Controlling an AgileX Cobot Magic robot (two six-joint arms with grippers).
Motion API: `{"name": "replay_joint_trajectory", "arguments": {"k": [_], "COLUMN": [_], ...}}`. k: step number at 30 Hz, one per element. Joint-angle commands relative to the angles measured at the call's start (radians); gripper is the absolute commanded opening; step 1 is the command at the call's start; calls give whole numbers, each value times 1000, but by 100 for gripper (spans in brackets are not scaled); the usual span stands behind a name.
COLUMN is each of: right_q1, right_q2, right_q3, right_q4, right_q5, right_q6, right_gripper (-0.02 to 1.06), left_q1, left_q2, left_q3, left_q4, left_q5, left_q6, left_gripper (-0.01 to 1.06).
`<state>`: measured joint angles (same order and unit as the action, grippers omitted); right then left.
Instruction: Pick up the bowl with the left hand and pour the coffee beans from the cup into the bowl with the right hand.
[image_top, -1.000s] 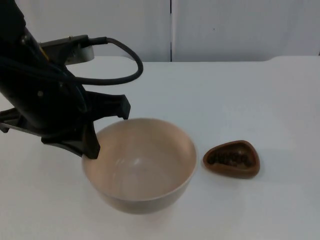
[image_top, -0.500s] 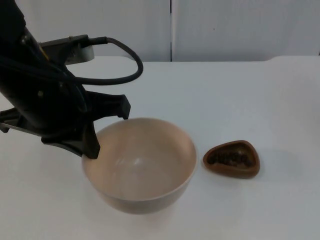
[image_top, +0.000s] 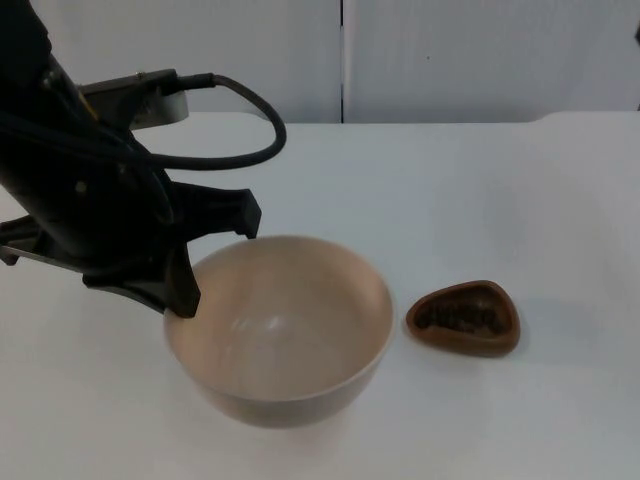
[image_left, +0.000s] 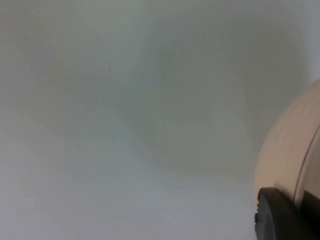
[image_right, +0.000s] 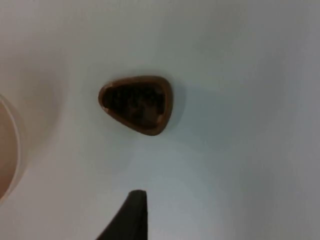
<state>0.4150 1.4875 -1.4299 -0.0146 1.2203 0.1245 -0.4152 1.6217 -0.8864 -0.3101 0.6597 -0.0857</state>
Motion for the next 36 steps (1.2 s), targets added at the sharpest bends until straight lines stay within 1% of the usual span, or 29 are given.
{"name": "replay_joint_trajectory", "arguments": {"k": [1,5,10,12,14,17,20,21,23,24,26,27,31,33,36], "right_q1": [38,72,75,75,75,75,75,75,75,75,75,75,75,75,75], "right_q2": [41,103,161,176,194,202,204,204,204,204,205,205,205,205,205], "right_q3": [-22,-28,-28,-28,-26,-24,14,14,55,73,108,108,148,155,170], "right_q4": [-10,-10,-7,-9,-9,-11,-9,-9,-11,-19,-78,-78,-164,-171,-170], "right_q5": [1,1,-2,-21,-58,-76,-121,-121,-148,-174,-209,-209,-243,-257,-324], "right_q6": [21,45,90,96,137,156,193,193,206,223,289,289,362,369,382], "right_gripper": [100,100,100,100,100,100,100,100,100,100,100,100,95,94,93], "left_q1": [-2,-2,-2,-2,-2,-2,-2,-2,-2,-2,-2,-2,-2,-2,-2], "left_q2": [-9,-9,-9,-9,-9,-9,-9,-9,-9,-9,-9,-9,-9,-9,-9], "left_q3": [4,4,4,4,4,4,4,4,4,4,4,4,4,4,4], "left_q4": [-14,-14,-14,-14,-14,-15,-15,-15,-15,-18,-19,-19,-22,-25,-28], "left_q5": [-10,-10,-10,-10,-10,-13,-13,-13,-13,-13,-13,-13,-19,-20,-20], "left_q6": [3,3,3,3,3,3,3,3,3,3,3,3,3,3,3], "left_gripper": [0,0,0,0,0,0,0,0,0,0,0,0,0,0,0]}}
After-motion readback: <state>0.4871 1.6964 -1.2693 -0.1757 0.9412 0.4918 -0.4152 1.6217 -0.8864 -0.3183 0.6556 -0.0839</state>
